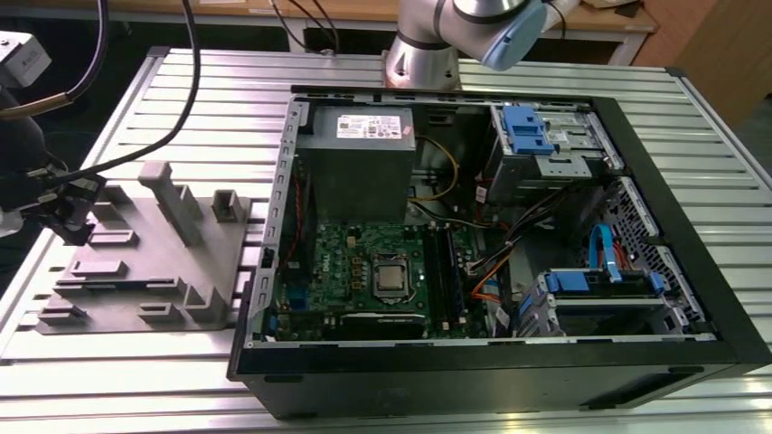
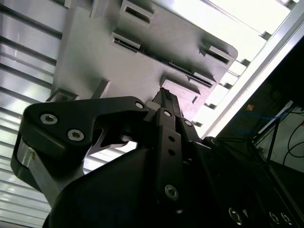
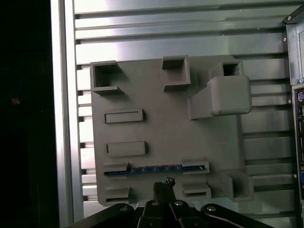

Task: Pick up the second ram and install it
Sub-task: 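Pick up the second ram and move it above second insertion slot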

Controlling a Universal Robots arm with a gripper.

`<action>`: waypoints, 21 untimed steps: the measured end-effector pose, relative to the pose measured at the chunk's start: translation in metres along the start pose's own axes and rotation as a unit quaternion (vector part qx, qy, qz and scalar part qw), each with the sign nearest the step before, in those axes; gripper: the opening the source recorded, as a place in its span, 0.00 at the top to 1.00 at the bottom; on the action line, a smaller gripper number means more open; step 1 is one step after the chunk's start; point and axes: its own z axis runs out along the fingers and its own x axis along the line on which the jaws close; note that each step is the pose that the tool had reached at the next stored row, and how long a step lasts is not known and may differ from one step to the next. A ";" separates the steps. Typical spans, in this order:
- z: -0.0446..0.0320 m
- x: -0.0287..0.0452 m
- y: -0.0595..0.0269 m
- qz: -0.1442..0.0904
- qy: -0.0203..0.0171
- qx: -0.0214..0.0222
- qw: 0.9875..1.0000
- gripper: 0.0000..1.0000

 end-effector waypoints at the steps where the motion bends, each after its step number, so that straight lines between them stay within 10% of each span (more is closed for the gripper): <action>1: 0.0000 0.0000 0.0000 0.000 0.000 0.000 1.000 0.93; 11: 0.0019 0.0000 -0.0001 -0.062 0.003 0.001 0.998 0.93; 21: 0.0034 0.0000 -0.0001 -0.152 0.007 0.002 0.988 0.93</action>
